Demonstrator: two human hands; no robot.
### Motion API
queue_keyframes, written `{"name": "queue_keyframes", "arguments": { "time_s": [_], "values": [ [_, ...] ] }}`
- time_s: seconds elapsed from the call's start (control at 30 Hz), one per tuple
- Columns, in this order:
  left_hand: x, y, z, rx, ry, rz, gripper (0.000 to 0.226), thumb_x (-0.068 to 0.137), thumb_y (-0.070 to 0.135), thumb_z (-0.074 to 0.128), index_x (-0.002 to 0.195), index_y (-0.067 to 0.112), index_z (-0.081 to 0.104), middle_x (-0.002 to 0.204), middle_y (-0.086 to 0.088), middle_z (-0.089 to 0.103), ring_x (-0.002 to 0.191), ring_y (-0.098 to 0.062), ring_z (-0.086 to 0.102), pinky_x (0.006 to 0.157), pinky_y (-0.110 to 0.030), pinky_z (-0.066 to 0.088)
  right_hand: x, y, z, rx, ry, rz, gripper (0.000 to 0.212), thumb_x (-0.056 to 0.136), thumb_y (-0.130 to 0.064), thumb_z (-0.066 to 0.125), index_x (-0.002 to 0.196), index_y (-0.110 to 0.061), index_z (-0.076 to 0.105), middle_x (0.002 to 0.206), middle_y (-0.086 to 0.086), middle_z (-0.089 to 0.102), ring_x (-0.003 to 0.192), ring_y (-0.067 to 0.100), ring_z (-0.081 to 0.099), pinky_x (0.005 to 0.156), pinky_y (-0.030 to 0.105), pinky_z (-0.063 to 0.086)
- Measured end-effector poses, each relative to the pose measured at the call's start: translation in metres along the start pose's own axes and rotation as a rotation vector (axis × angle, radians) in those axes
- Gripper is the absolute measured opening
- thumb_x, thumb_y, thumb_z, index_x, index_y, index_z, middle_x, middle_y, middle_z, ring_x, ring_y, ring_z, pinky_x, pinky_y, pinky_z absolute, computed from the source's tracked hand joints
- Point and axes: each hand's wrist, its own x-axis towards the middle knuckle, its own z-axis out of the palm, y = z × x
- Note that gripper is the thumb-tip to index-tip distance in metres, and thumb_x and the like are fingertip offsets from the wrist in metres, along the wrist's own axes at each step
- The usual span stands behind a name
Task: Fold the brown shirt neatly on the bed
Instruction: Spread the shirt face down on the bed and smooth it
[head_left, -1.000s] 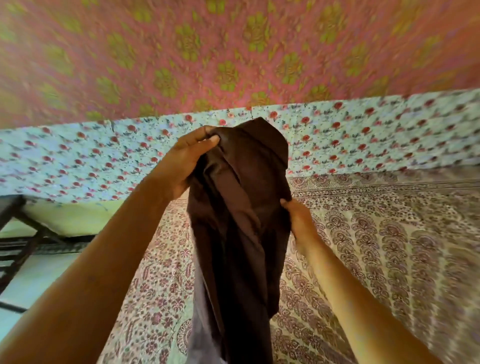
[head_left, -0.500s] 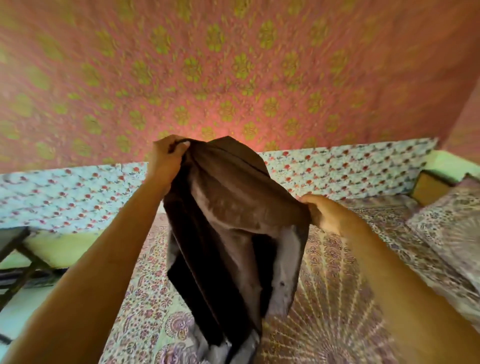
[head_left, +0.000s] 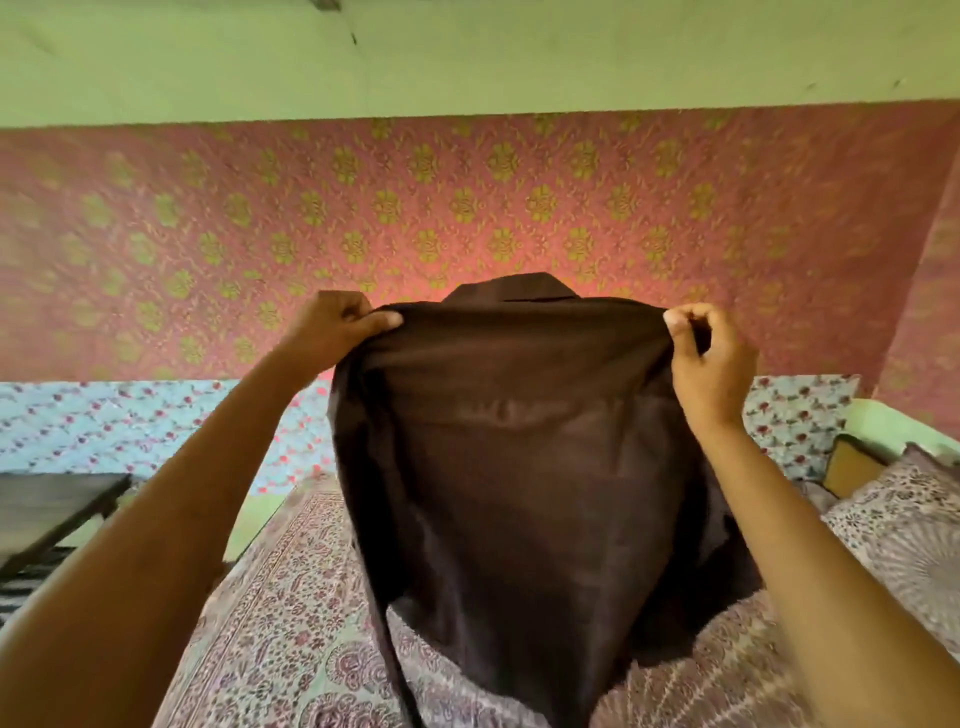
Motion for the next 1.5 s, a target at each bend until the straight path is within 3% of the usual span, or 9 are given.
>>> {"name": "queue_keyframes", "arguments": {
  "time_s": [0.13,0.23,0.4,0.53,0.8,1.13,1.2,1.33,1.5],
  "values": [
    [-0.002,0.019,-0.016,-0.166,-0.154,0.004,0.036,0.092,0.023,0.056,0.061,0.016,0.039,0.049,0.011,0.032,0.042,0.001,0.029,0.042,-0.012,0.023,0.006,-0.010,-0.015,-0.013,-0.117,-0.098,0.045,0.096,-0.039,0.039,0.096,0.005,0.047,0.077,0.011,0.053,0.065,0.029,0.050,0.048,0.031,0.027],
    [-0.006,0.025,-0.023,-0.140,-0.253,-0.016,0.032,0.093,0.031,0.050,0.066,0.016,0.041,0.058,0.002,0.033,0.043,0.001,0.033,0.043,-0.013,0.026,0.015,-0.006,-0.030,-0.011,-0.234,-0.053,0.032,0.092,-0.034,0.054,0.091,-0.002,0.054,0.083,0.012,0.061,0.077,0.030,0.057,0.063,0.036,0.040],
    [-0.003,0.034,-0.047,-0.381,-0.516,-0.057,0.052,0.053,0.065,0.077,0.074,0.019,0.063,0.066,0.002,0.057,0.057,-0.006,0.051,0.052,-0.017,0.043,0.040,-0.012,-0.060,0.057,-0.381,0.060,0.040,0.083,-0.037,0.052,0.068,0.000,0.053,0.058,0.008,0.041,0.057,0.010,0.038,0.054,0.028,0.024],
    [0.004,0.003,-0.029,-0.437,-0.694,-0.204,0.058,0.041,0.050,0.089,0.081,0.014,0.071,0.078,-0.002,0.070,0.067,-0.010,0.066,0.059,-0.019,0.054,0.033,0.020,-0.043,0.103,-0.567,0.263,0.037,0.087,-0.021,0.056,0.058,-0.009,0.036,0.055,-0.002,0.029,0.047,0.006,0.031,0.052,0.026,0.021],
    [-0.024,-0.153,0.099,-0.705,-0.745,-0.654,0.048,0.049,0.013,0.089,0.074,0.017,0.048,0.061,0.000,0.056,0.051,-0.008,0.060,0.045,-0.017,0.048,-0.091,0.166,0.013,0.086,-0.790,0.731,0.009,0.084,-0.019,0.065,0.079,-0.014,0.060,0.076,0.001,0.058,0.069,0.013,0.054,0.049,0.007,0.042],
    [-0.014,-0.321,0.253,-0.069,-0.563,-0.426,0.052,0.076,-0.018,0.059,0.058,0.030,0.071,0.060,0.019,0.067,0.059,0.012,0.058,0.068,-0.008,0.046,-0.184,0.277,0.105,-0.310,-0.726,0.661,0.019,0.083,0.004,0.058,0.081,-0.010,0.045,0.085,0.007,0.051,0.082,0.021,0.049,0.072,0.029,0.035],
    [-0.017,-0.336,0.281,0.040,-0.521,-0.433,0.032,0.078,-0.018,0.055,0.072,0.007,0.074,0.071,0.002,0.071,0.061,0.016,0.056,0.065,-0.001,0.039,-0.201,0.296,0.119,-0.375,-0.758,0.593,0.026,0.078,0.014,0.052,0.071,-0.011,0.054,0.080,0.009,0.060,0.083,0.022,0.055,0.069,0.025,0.039],
    [-0.018,-0.373,0.328,0.190,-0.459,-0.403,0.028,0.083,-0.012,0.053,0.097,0.002,0.072,0.102,-0.014,0.070,0.097,-0.024,0.065,0.083,-0.016,0.040,-0.231,0.342,0.149,-0.551,-0.740,0.426,0.031,0.075,0.015,0.053,0.083,-0.006,0.073,0.082,0.018,0.070,0.070,0.036,0.062,0.064,0.029,0.046],
    [-0.005,-0.421,0.383,0.299,-0.594,-0.211,0.045,0.076,-0.017,0.053,0.115,0.002,0.065,0.121,-0.016,0.063,0.102,-0.031,0.063,0.091,-0.029,0.042,-0.252,0.394,0.217,-0.818,-0.601,0.374,0.041,0.072,0.009,0.052,0.105,-0.009,0.068,0.099,0.021,0.067,0.088,0.045,0.057,0.076,0.048,0.047]
  ]
}}
